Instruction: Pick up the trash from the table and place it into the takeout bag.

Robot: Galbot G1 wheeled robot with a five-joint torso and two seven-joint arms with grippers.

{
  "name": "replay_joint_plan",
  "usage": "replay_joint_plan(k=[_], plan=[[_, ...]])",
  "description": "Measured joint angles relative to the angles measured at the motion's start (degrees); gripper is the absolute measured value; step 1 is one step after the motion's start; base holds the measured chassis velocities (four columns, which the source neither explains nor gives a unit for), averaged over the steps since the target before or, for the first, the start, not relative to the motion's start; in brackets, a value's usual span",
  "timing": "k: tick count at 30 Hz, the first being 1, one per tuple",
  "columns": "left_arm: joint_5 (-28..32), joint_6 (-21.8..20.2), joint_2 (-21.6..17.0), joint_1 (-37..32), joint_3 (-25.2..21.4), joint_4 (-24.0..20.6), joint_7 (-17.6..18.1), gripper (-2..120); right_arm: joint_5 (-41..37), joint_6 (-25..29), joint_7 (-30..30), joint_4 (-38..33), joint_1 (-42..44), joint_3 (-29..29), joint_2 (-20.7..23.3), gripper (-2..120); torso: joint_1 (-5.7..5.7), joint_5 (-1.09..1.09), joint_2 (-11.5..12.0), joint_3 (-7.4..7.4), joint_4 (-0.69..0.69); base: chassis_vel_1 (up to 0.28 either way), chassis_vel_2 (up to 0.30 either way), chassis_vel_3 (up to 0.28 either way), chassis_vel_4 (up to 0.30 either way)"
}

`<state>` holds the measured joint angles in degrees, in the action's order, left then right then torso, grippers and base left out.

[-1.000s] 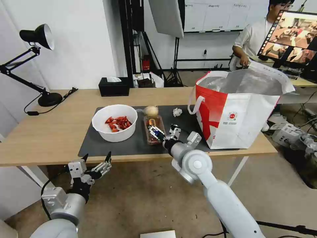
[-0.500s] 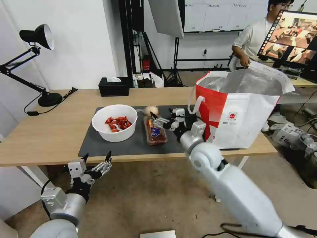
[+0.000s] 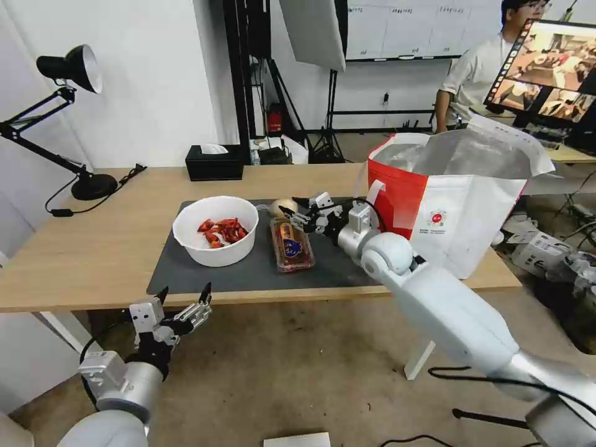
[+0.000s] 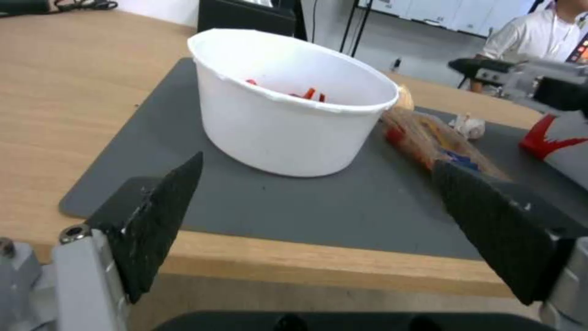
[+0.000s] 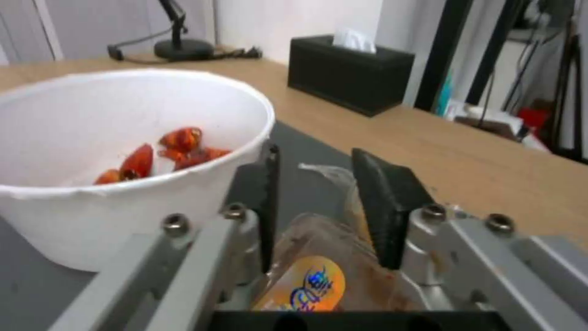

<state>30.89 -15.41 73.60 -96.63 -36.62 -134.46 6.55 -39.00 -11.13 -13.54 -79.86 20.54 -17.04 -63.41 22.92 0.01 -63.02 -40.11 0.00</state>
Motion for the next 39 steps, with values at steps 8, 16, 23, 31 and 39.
replay_joint_plan(k=[8, 16, 23, 31, 39], plan=[[0.23, 0.0, -0.27, 0.54, 0.07, 0.5, -0.23, 100, 4.44, 0.26, -6.82, 9.88, -3.53, -1.65, -2.65, 0, 0.0, -0.01, 0.0, 0.0, 0.01, 0.0, 0.0, 0.0, 0.0], [0.53, -0.02, -0.57, 1.47, 0.49, 1.31, -0.31, 100, 4.59, -0.35, -7.58, 10.95, -3.43, -1.54, -2.73, 0, 0.0, -0.01, 0.0, 0.0, 0.0, 0.0, 0.0, 0.0, 0.0], [2.08, -1.07, -1.18, 2.01, 0.91, 1.34, -3.69, 100, 3.03, -3.41, -6.96, 9.21, -2.33, -0.91, -2.07, 0, 0.0, -0.01, 0.0, 0.0, 0.0, 0.0, 0.0, 0.0, 0.0], [10.02, -4.87, -2.38, 4.06, 0.77, 0.73, -4.2, 100, 2.55, -5.48, -6.18, 7.73, -1.5, -0.28, -1.36, 0, 0.0, -0.01, 0.0, 0.0, 0.0, 0.0, 0.0, 0.0, 0.0], [16.33, -7.18, -3.59, 5.85, 1.41, 1.33, -3.89, 100, 2.54, -6.37, -5.09, 6.93, -1.24, -0.32, -1.22, 0, -0.01, -0.01, 0.0, 0.01, 0.0, 0.0, 0.0, 0.0, 0.0]])
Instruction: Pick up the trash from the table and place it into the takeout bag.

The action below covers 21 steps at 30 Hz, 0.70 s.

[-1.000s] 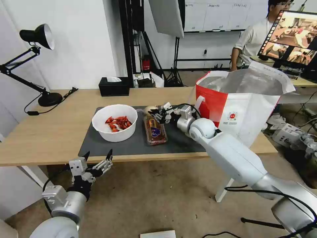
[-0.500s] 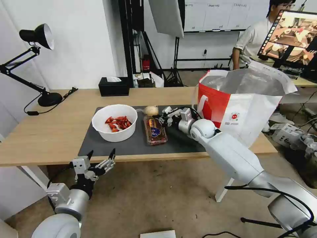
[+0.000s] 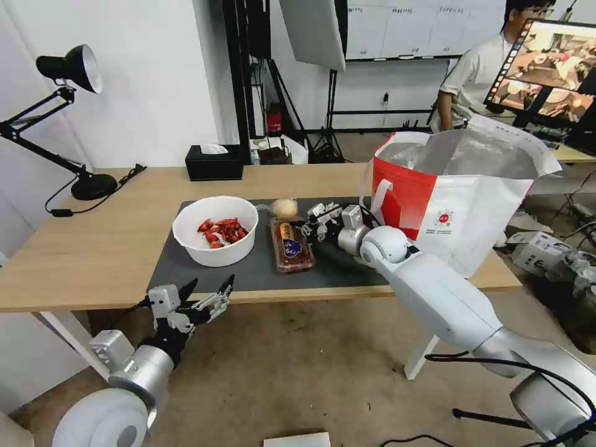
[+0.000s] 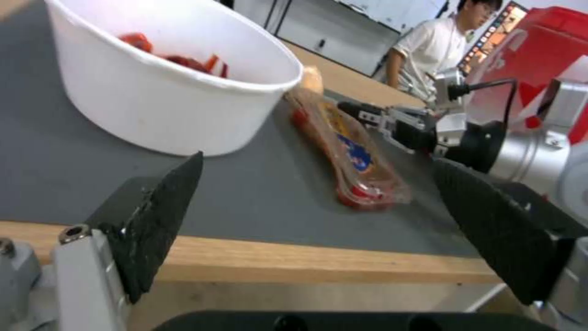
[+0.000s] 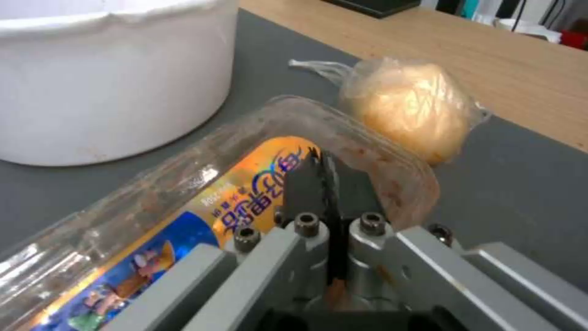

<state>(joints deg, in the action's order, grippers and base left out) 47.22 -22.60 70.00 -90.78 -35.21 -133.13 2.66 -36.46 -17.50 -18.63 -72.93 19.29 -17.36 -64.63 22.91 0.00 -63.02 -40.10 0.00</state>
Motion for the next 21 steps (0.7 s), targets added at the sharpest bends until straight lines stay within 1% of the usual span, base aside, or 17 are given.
replay_joint_plan(k=[9, 18, 20, 21], plan=[[4.47, -0.48, -2.0, 2.31, 1.31, 2.69, 0.34, 100, -0.03, -0.35, 0.5, -0.38, 0.79, -0.03, 0.07, 0, 0.0, 0.0, 0.0, 0.0, 0.0, 0.0, 0.0, 0.0, 0.0], [7.4, -0.47, -2.91, 4.22, 2.51, 4.86, 0.46, 100, -0.24, -0.35, 0.69, -0.36, 1.51, 0.05, -0.4, 0, 0.0, 0.0, 0.0, 0.0, 0.0, 0.0, 0.0, 0.0, 0.0], [10.06, -0.43, -3.28, 5.18, 3.06, 5.93, 1.37, 100, -0.31, -0.35, 1.01, -1.03, 1.9, 0.05, -0.41, 0, 0.0, 0.0, 0.0, 0.0, 0.0, 0.0, 0.0, 0.0, 0.0], [10.06, -0.43, -3.28, 5.18, 3.06, 5.93, 1.37, 100, -0.31, -0.35, 1.01, -1.03, 1.9, 0.05, -0.41, 0, 0.0, 0.0, 0.0, 0.0, 0.0, 0.0, 0.0, 0.0, 0.0]])
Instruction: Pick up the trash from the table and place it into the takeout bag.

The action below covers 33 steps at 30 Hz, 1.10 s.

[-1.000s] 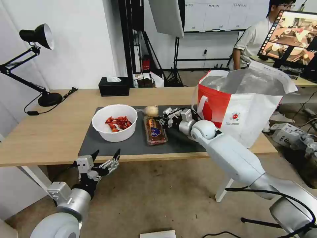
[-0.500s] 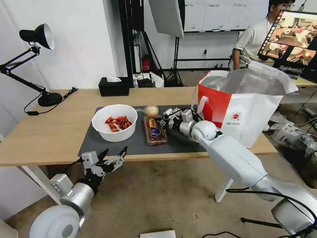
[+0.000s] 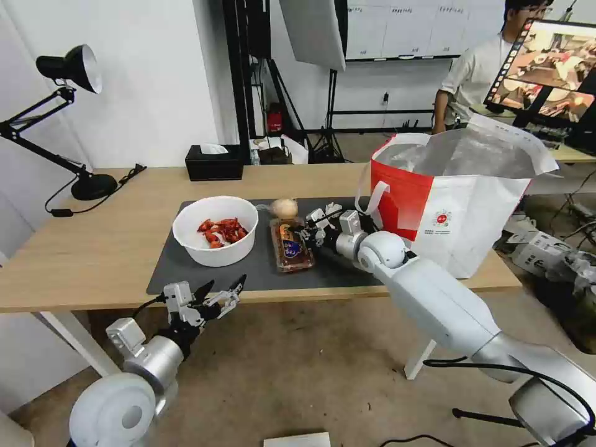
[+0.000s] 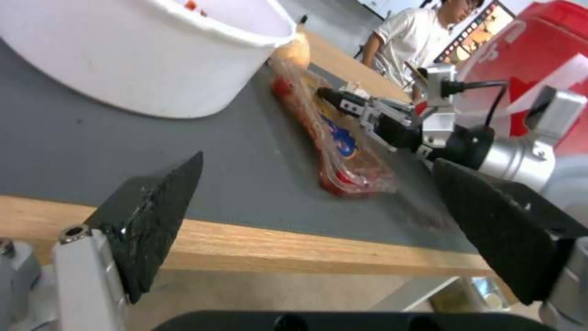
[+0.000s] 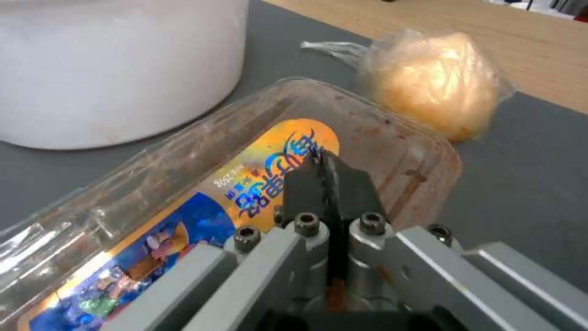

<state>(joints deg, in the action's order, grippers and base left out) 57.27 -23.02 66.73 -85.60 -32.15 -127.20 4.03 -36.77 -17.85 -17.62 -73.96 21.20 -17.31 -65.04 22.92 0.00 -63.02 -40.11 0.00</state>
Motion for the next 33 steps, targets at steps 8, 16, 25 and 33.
replay_joint_plan(k=[8, 16, 25, 33], plan=[[6.05, 0.12, -0.62, 3.56, 1.61, 2.76, 1.92, 100, 0.0, -0.21, 0.93, -1.46, 0.15, -0.48, -0.45, 0, 0.0, 0.01, 0.0, 0.0, 0.0, 0.0, 0.0, 0.0, 0.0], [8.5, 0.42, -1.29, 5.98, 3.0, 4.55, 2.44, 100, 0.03, -0.37, 1.64, -2.07, -0.25, -0.96, -0.68, 0, 0.0, 0.01, 0.0, 0.0, 0.0, 0.0, 0.0, 0.0, 0.0], [9.09, 1.29, -1.62, 8.91, 6.16, 7.3, 2.64, 100, -0.26, -0.24, 1.94, -1.85, -1.26, -1.69, -0.67, 0, 0.0, 0.0, 0.0, 0.0, 0.01, 0.0, 0.0, 0.0, 0.0], [11.19, 1.68, -1.77, 12.82, 8.52, 9.59, 4.0, 100, -0.64, -0.17, 1.2, -0.78, -1.52, -2.25, -1.04, 0, 0.0, 0.0, 0.0, 0.0, 0.0, 0.0, 0.0, 0.0, 0.0]])
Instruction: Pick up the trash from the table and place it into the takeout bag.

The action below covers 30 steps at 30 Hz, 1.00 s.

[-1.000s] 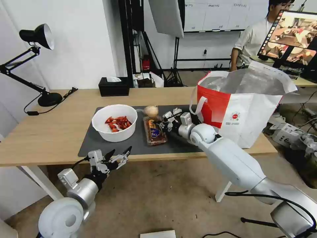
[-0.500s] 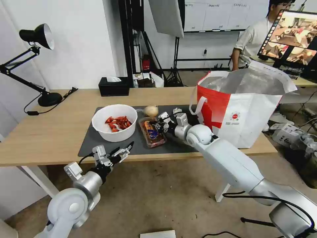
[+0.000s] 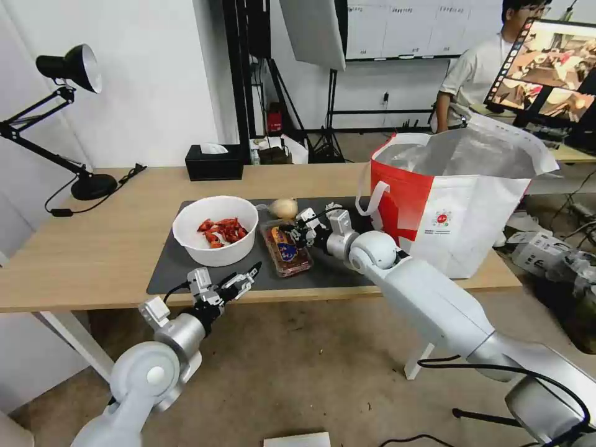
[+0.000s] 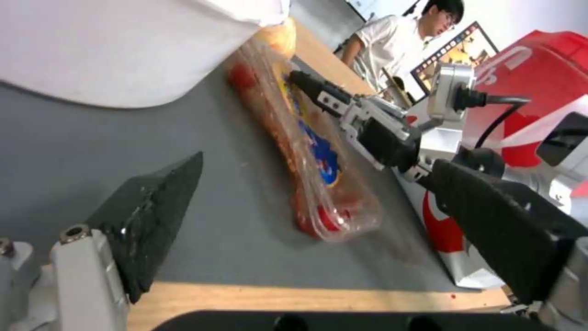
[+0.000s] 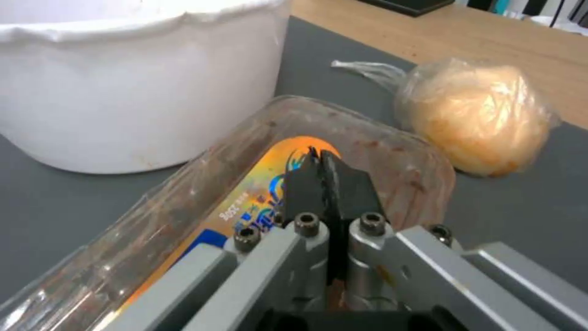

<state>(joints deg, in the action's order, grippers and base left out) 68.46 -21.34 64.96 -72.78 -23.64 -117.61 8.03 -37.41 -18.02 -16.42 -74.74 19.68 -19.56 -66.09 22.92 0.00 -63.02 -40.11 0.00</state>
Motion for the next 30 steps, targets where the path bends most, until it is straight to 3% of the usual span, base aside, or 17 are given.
replay_joint_plan(k=[13, 30], plan=[[0.51, 0.08, 0.39, 5.94, 5.2, 4.36, 1.63, 100, -0.14, 0.09, -0.14, 0.63, -0.87, -0.52, -0.23, 0, 0.0, 0.0, 0.0, 0.0, 0.0, 0.0, 0.0, 0.0, 0.0], [2.58, -0.34, 2.28, 9.92, 8.58, 7.3, 4.37, 100, -0.35, 0.21, -0.35, 0.49, -0.97, -0.52, 0.2, 0, 0.0, -0.01, 0.0, 0.0, 0.0, 0.0, 0.0, 0.0, 0.0]])
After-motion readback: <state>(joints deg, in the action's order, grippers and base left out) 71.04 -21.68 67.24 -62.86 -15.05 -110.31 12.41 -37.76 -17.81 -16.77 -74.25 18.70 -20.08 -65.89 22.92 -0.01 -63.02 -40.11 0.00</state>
